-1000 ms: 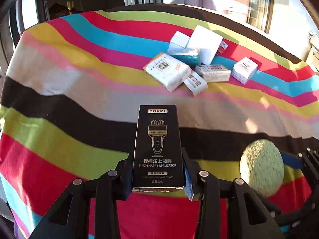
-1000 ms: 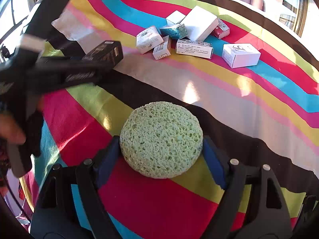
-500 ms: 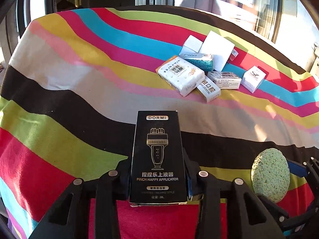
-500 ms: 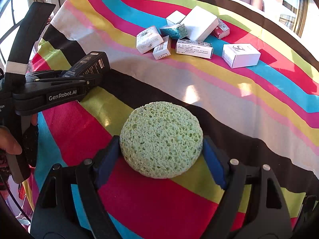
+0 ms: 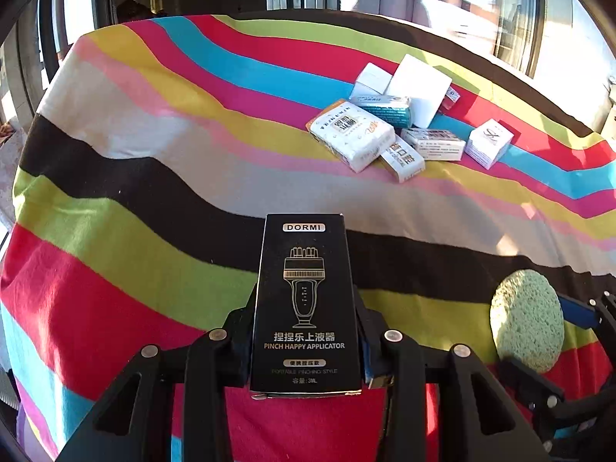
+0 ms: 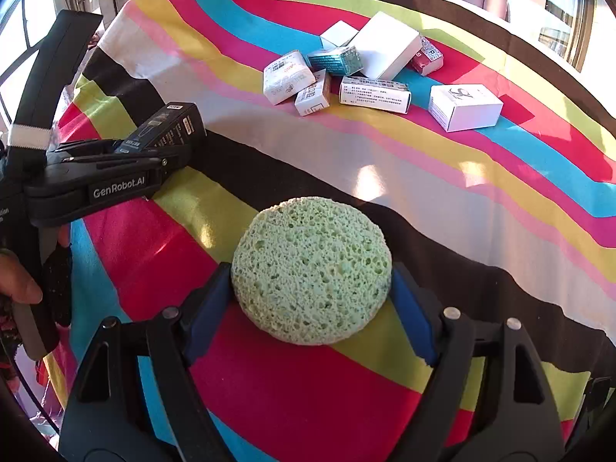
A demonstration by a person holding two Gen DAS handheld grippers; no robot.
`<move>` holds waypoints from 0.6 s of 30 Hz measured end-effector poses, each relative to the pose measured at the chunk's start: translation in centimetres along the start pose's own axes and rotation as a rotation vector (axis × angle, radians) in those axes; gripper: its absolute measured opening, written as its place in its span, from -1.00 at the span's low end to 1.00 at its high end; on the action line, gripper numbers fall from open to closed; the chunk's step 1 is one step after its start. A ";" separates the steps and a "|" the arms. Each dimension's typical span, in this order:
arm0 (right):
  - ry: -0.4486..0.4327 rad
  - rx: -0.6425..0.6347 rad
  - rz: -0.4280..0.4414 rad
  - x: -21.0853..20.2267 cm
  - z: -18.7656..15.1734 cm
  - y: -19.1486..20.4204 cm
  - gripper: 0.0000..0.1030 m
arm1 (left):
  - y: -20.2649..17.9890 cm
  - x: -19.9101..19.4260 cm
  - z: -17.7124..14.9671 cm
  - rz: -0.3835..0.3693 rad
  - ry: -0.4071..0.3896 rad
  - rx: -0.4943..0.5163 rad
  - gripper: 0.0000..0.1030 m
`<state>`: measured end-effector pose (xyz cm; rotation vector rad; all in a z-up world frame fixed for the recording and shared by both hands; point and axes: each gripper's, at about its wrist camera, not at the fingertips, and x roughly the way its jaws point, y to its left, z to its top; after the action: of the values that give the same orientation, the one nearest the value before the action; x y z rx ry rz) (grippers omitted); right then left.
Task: Organize objects
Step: 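Carry the DORMI box in the left tool and sponge in the right tool to the bin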
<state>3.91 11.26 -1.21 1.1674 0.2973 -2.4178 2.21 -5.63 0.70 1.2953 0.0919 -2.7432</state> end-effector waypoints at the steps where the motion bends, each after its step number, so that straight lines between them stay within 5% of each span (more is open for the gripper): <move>1: -0.004 0.015 -0.004 -0.4 -0.3 -0.1 0.60 | -0.2 -0.6 -0.7 -0.009 0.001 0.002 -0.21; 18: -0.024 0.049 0.022 -4.4 -3.6 0.9 0.60 | 0.0 -6.2 -7.5 0.003 -0.024 0.042 -0.21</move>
<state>9.25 13.08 0.03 1.1559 0.2185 -2.4309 11.85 -4.46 0.69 1.2710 0.0305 -2.7720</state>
